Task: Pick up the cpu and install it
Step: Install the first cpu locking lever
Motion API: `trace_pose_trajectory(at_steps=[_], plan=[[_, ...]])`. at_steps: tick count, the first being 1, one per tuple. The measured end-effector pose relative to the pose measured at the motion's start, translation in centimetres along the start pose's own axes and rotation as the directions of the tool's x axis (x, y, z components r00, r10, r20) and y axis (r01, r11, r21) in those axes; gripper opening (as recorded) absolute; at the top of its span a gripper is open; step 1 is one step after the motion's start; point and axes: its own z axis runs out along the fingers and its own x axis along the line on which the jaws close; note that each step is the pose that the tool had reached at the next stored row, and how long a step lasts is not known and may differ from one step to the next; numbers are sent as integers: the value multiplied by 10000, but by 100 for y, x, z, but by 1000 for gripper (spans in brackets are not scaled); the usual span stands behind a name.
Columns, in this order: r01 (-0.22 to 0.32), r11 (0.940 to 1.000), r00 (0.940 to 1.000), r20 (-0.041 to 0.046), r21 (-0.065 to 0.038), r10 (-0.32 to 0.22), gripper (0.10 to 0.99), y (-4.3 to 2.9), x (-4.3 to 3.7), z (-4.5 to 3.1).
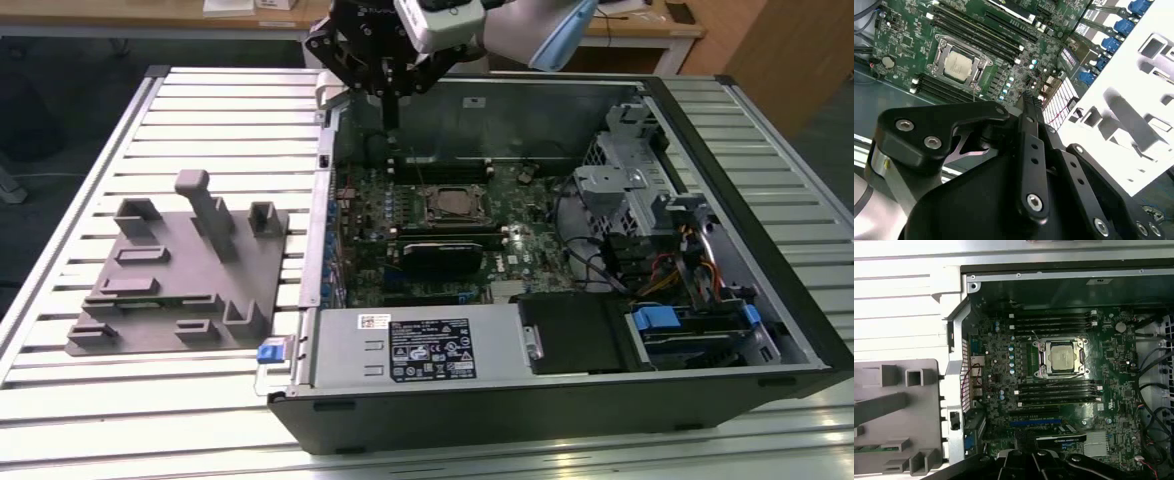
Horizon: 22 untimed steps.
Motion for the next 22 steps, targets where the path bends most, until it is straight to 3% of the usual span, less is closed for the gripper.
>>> trace_pose_trajectory(at_steps=[22], plan=[[0,10000,10000,0,0,0,106,-2,1,59]])
